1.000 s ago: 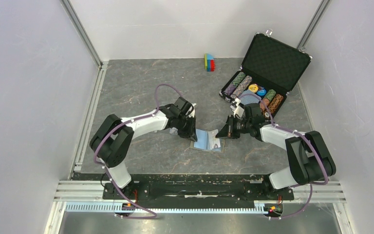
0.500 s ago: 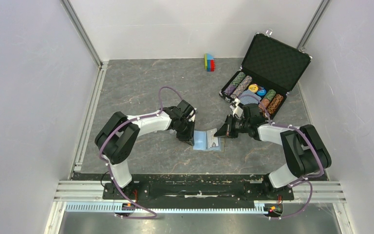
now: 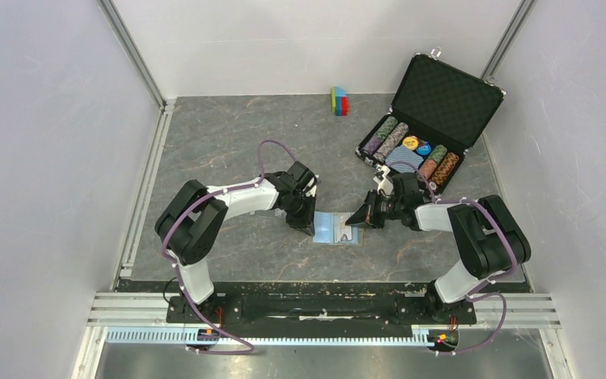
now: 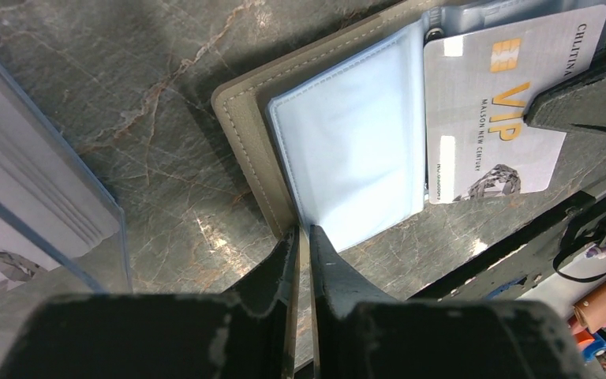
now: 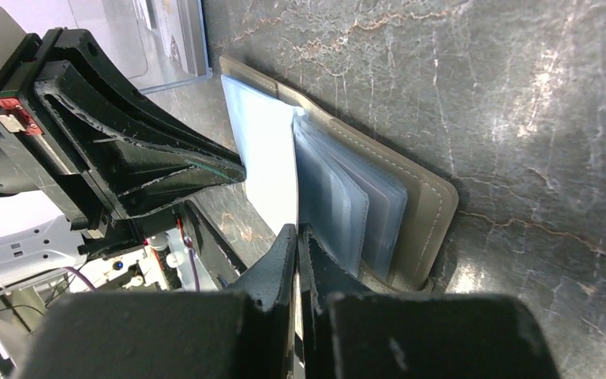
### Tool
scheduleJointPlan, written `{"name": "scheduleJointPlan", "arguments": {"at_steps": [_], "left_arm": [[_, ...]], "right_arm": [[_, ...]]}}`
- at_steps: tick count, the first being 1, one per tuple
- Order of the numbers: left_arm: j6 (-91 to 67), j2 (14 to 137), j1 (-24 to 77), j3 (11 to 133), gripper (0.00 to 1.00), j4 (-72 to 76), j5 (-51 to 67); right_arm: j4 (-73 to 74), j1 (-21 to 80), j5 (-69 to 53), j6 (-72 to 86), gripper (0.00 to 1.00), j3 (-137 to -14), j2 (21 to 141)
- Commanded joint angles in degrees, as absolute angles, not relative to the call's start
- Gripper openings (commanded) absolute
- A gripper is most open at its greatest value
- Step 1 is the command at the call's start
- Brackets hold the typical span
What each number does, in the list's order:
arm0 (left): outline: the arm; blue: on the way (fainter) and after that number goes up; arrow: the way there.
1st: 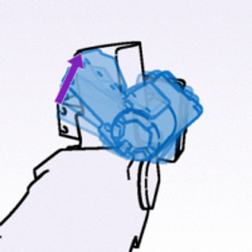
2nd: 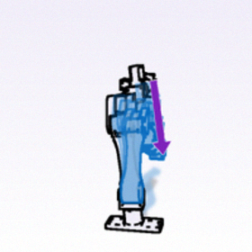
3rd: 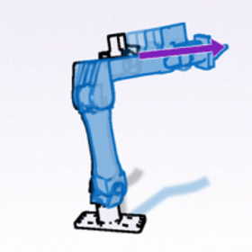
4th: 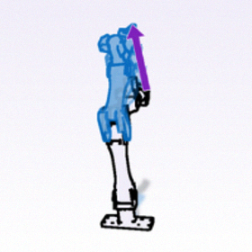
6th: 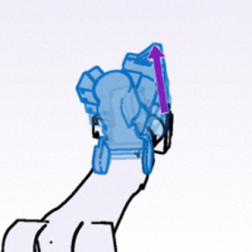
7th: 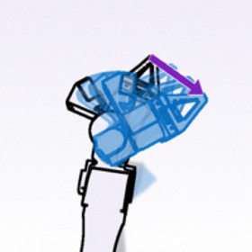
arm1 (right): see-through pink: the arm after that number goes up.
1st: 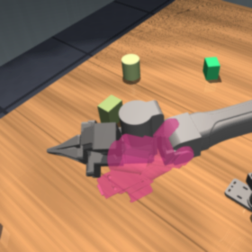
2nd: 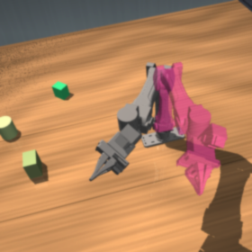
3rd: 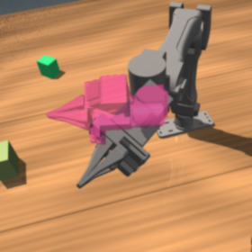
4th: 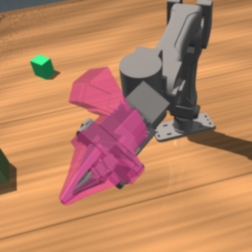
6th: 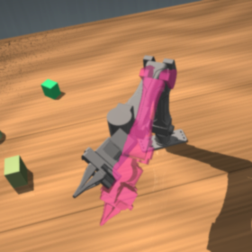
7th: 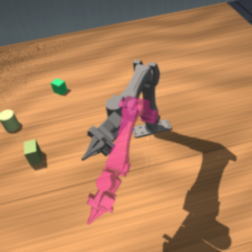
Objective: Put the credit cards into the card holder
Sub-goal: Insert the credit card into the card holder.
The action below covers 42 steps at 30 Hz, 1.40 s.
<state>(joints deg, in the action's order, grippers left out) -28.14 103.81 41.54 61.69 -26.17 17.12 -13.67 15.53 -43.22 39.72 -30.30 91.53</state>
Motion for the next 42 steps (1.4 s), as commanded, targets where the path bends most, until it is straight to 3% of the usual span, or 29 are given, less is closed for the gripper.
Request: {"name": "scheduleJointPlan", "arguments": {"at_steps": [1,23,42], "left_arm": [[-25.75,106.22,42.11,61.79,0.14,-27.25,16.72],[-25.57,106.85,42.19,61.22,0.14,-27.32,17.41],[-26.15,106.70,42.28,61.85,0.17,-27.34,17.73]], "right_arm": [[-17.78,15.90,-44.42,41.86,0.00,-29.88,92.89],[-8.60,16.93,-39.79,29.97,0.00,-38.38,99.30],[-13.09,20.74,-41.61,33.20,0.00,-36.12,102.28]]}}
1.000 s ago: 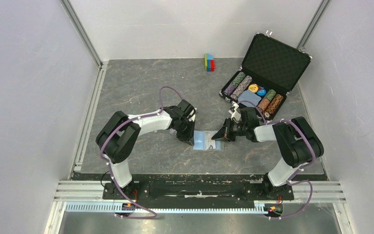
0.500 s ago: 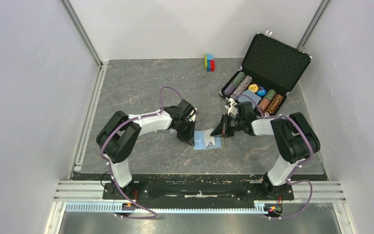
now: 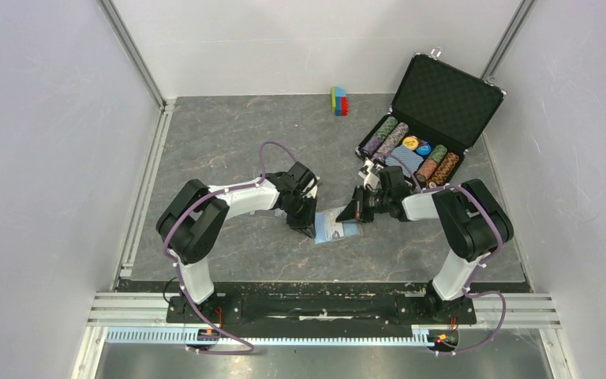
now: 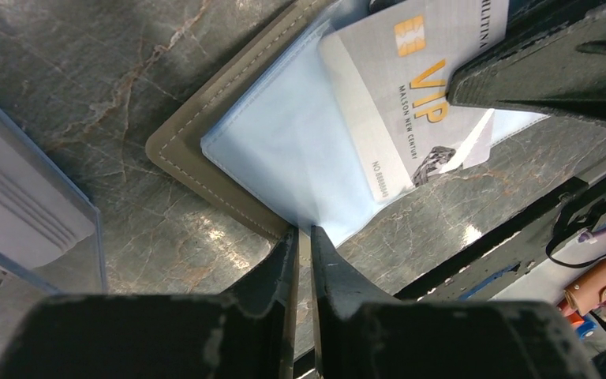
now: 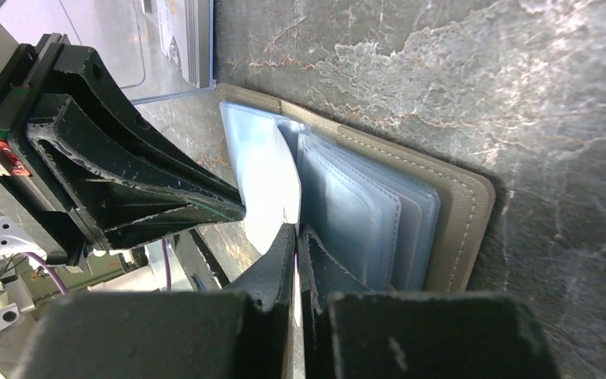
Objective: Put the credit cards into the card holder
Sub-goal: Insert the credit card into the card holder.
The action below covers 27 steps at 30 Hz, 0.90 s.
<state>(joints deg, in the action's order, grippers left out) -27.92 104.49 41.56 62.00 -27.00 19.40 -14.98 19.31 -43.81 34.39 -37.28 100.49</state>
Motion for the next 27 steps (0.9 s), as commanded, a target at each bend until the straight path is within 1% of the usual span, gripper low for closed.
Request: {"name": "scheduleJointPlan", "arguments": {"at_steps": [1,12,27], "left_arm": [[-26.15,106.62,42.28,61.96,0.17,-27.33,17.70],[-26.43,106.78,42.28,62.69,0.19,-27.34,17.75],[-26.96,105.76,42.28,62.14,0.28,-27.37,17.23]], "right_arm": [[-12.97,20.80,-41.89,33.30,0.00,-36.17,102.22],[-11.12,20.94,-42.54,32.16,0.00,-35.76,101.29],[-12.81,24.24,-44.95,33.43,0.00,-38.83,103.97]]}}
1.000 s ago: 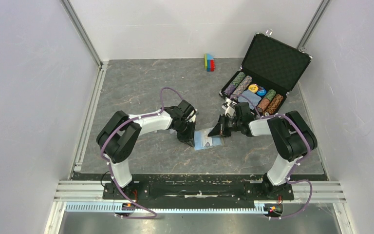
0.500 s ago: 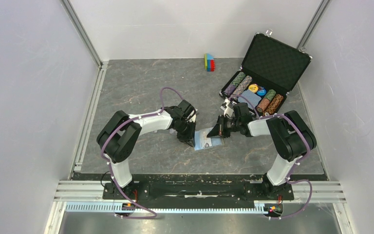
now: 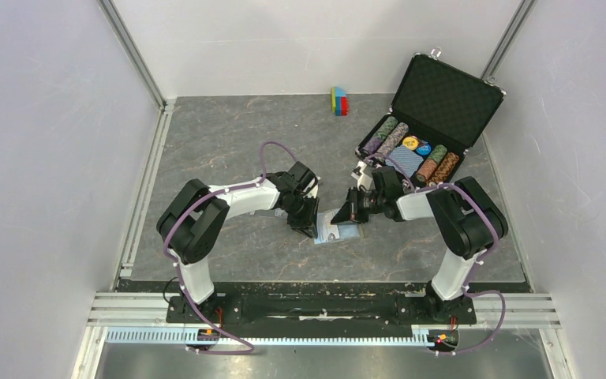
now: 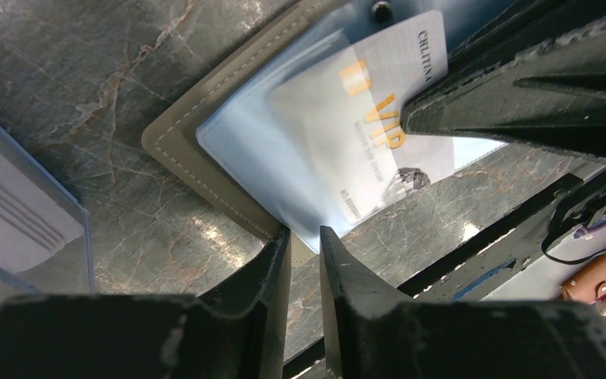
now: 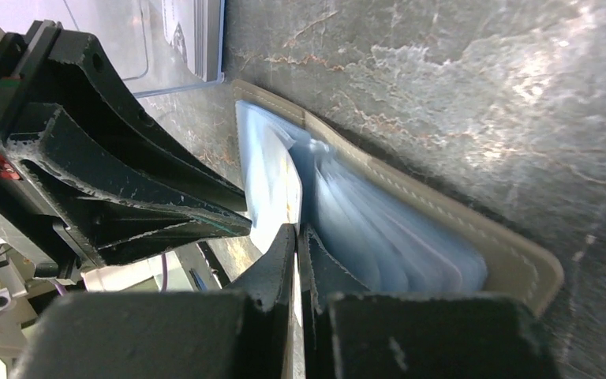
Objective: Put the credit cards into the card holder
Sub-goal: Insert the credit card into the card holder.
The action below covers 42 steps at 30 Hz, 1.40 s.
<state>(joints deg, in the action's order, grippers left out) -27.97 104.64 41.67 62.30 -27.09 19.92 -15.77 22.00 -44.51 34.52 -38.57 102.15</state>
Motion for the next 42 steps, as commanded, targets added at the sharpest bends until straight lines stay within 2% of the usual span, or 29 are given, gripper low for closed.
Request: {"name": "scheduleJointPlan", "arguments": {"at_steps": [1,7,13,16,19,27,31,32,36,38,42], "left_arm": [[-27.10,105.66,42.28,62.16,0.28,-27.28,17.16],[-28.24,103.71,42.19,62.05,0.28,-27.25,16.33],[-29.13,102.01,41.25,61.69,0.27,-27.18,15.61],[-29.50,101.54,40.53,61.47,0.26,-27.08,15.83],[-29.70,101.28,39.91,61.44,0.26,-26.99,15.91],[-30.18,99.85,39.40,60.95,0.32,-27.18,13.80],[-30.75,101.45,39.17,60.83,0.33,-25.96,15.72],[-30.87,101.99,39.11,60.82,0.32,-25.52,16.74],[-30.97,104.08,39.11,60.99,0.26,-24.45,19.19],[-30.87,104.66,39.11,61.15,0.21,-24.06,20.15],[-31.32,105.63,39.20,61.61,0.10,-22.83,22.30]], "right_arm": [[-12.83,24.33,-44.98,33.54,0.00,-38.85,103.91],[-7.85,24.31,-43.64,30.82,0.15,-40.85,101.25],[1.09,24.41,-40.77,26.11,0.38,-44.16,98.62],[4.08,24.37,-39.49,24.35,0.45,-45.00,97.68],[5.38,24.43,-38.85,23.67,0.47,-45.47,96.89],[8.31,24.44,-37.79,22.35,0.44,-47.36,96.99],[8.53,24.82,-38.29,23.16,0.32,-48.11,98.45],[8.30,24.93,-38.55,23.42,0.26,-48.24,98.85],[5.99,25.63,-40.38,25.87,0.12,-48.43,100.30],[4.59,26.08,-41.24,27.21,0.09,-48.27,100.87],[0.69,26.77,-43.31,30.77,0.08,-46.85,101.41]]}}
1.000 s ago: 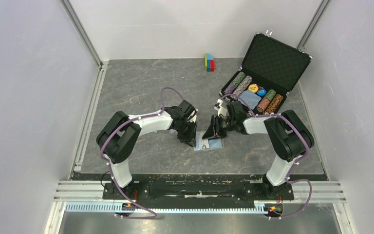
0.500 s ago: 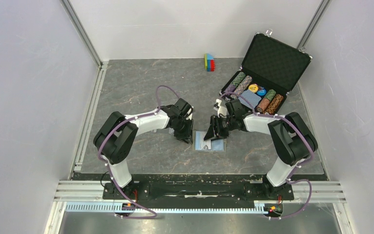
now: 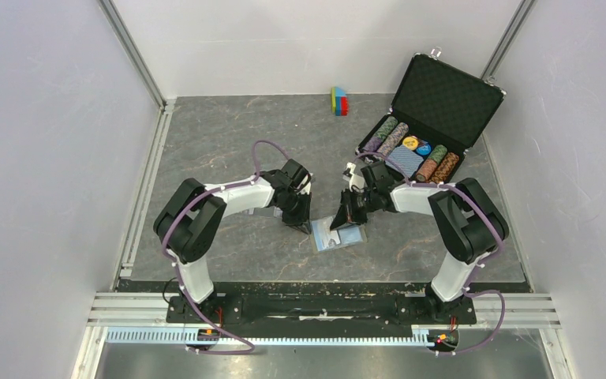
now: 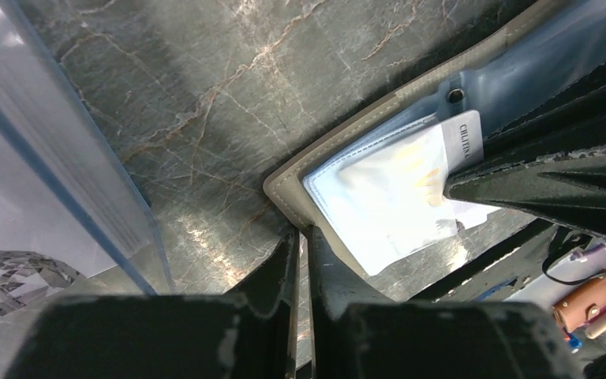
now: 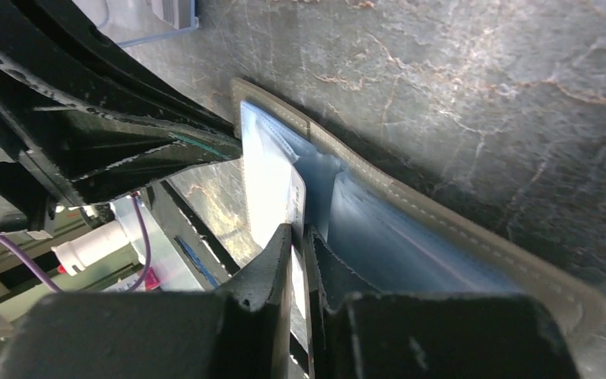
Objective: Put the credit cards into the card holder
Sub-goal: Insert the credit card into the card holder.
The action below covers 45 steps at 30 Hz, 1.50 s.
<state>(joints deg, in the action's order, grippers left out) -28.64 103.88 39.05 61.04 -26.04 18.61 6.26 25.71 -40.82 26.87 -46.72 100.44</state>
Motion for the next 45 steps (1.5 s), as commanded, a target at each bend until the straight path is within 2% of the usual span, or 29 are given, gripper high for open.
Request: {"name": "scheduleJointPlan", "arguments": {"at_steps": [1,4,8,15,20,22,24,25,27,31,45], "left_arm": [[-31.53,105.78,39.20,61.77,0.08,-22.35,22.76],[-32.08,106.10,39.28,62.50,0.04,-21.63,23.89],[-32.13,105.87,39.29,63.41,0.04,-21.86,23.86],[-30.90,104.37,39.28,65.05,0.06,-25.84,19.82],[-30.43,104.98,39.11,66.41,0.19,-27.45,18.72],[-30.45,105.37,39.02,66.87,0.30,-27.77,18.81],[-30.55,105.38,38.77,67.10,0.47,-27.65,19.49],[-30.49,105.15,38.76,67.15,0.51,-27.51,20.12],[-30.71,104.48,38.52,67.00,0.57,-27.06,20.93],[-31.98,104.19,37.44,66.12,0.61,-25.01,24.77],[-39.87,110.94,38.35,68.56,0.61,-20.40,31.17]], "right_arm": [[-1.58,26.81,-44.01,32.27,0.09,-45.91,101.51],[-6.45,26.95,-45.75,35.94,0.13,-43.52,101.39],[-7.03,26.98,-46.34,36.18,0.19,-42.98,101.17],[5.15,26.90,-40.71,26.84,0.37,-46.98,98.78],[10.49,26.89,-38.00,22.70,0.47,-49.21,97.71],[10.74,26.80,-37.80,22.45,0.50,-49.05,97.39],[10.72,26.50,-38.11,22.48,0.52,-48.96,97.22],[10.68,26.17,-38.51,22.38,0.53,-48.83,97.28],[10.06,25.22,-39.64,22.47,0.54,-48.41,97.21],[7.02,22.83,-41.84,23.53,0.51,-46.11,97.64],[-4.73,19.82,-47.21,30.66,0.50,-39.03,98.00]]}}
